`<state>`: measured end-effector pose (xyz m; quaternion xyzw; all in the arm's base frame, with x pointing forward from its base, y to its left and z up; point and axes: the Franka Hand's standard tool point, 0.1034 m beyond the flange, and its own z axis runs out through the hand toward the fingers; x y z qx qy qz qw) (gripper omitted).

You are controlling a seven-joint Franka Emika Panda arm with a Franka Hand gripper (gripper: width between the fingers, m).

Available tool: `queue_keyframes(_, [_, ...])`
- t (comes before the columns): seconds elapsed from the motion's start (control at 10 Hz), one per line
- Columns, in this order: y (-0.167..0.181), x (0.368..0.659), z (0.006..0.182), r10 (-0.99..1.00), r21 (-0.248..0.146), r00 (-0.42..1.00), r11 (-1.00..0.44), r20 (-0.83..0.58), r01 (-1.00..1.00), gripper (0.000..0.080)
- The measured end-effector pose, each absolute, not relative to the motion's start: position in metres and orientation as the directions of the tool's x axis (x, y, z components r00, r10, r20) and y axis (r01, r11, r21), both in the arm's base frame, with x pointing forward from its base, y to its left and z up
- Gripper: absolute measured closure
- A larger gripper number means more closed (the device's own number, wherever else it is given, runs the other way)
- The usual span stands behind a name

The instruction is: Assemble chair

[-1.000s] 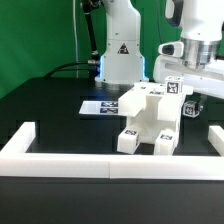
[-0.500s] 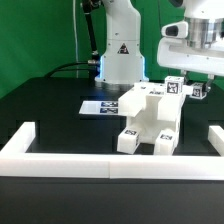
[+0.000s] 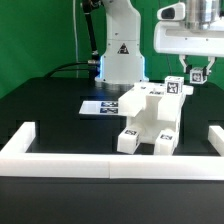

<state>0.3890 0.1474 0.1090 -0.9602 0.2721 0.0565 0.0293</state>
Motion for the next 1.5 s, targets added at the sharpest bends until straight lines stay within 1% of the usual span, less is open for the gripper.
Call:
queue_keyframes(0.3, [0.146, 0.389, 0.109, -0.519, -0.025, 0.845, -0.85, -0.125, -0.526, 0.0511])
queue_keyframes(0.4, [0.137, 0.39, 0.113, -0.452, -0.011, 0.883, -0.89, -0.126, -0.457, 0.0511])
queue_keyframes(0.5, [0.125, 0.401, 0.124, -0.412, -0.018, 0.903, -0.909, -0.123, -0.417, 0.0511])
queue_keyframes(0.6, [0.114, 0.414, 0.133, -0.373, -0.034, 0.922, -0.925, -0.106, -0.379, 0.0511])
queue_keyframes(0.8, [0.093, 0.44, 0.145, -0.276, -0.054, 0.957, -0.958, -0.094, -0.282, 0.0511])
queue_keyframes(0.9, [0.087, 0.454, 0.148, -0.243, -0.055, 0.966, -0.967, -0.088, -0.248, 0.0511])
queue_keyframes(1.3, [0.087, 0.451, 0.143, -0.246, -0.049, 0.965, -0.967, -0.093, -0.251, 0.0511])
queue_keyframes(1.4, [0.078, 0.452, 0.138, -0.162, -0.057, 0.984, -0.984, -0.076, -0.167, 0.0511])
queue_keyframes(1.5, [0.064, 0.457, 0.14, -0.125, -0.057, 0.989, -0.99, -0.08, -0.13, 0.0511])
